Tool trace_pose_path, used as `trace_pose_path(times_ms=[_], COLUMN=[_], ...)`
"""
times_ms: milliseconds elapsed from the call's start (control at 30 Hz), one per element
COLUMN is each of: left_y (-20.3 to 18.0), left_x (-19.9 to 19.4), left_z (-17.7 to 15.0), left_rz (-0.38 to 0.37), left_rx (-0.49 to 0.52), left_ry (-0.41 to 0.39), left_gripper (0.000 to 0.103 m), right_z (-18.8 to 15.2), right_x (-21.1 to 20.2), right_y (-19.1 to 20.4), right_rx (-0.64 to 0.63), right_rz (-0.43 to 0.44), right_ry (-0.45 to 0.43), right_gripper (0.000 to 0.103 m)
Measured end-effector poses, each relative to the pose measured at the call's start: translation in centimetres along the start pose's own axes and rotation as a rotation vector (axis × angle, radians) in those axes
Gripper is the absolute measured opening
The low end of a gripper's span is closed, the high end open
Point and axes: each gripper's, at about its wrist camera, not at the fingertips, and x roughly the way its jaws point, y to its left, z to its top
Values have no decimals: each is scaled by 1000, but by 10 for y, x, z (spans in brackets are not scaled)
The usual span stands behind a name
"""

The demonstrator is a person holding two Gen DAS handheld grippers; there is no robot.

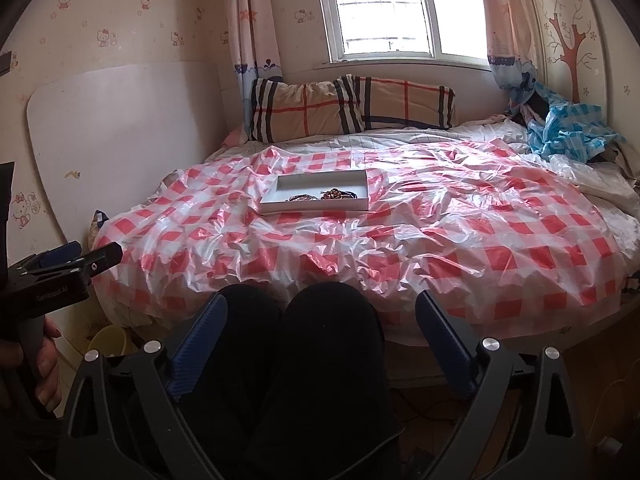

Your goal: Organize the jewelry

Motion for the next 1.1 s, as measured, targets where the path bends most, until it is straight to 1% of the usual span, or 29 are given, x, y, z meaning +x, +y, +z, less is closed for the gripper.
trace_pose_path(times_ms=[233,1100], left_y=[0,2], left_x=[-2,-4], left_z=[-2,-3], left_rz=[5,5], left_rx=[2,2], left_ry=[15,15], left_gripper=[95,95], right_z=[0,-1], right_x=[1,0], right_y=[0,0], right_rx=[1,-1], right_rz=[0,0], right_ry=[0,-3], right_gripper=[91,93])
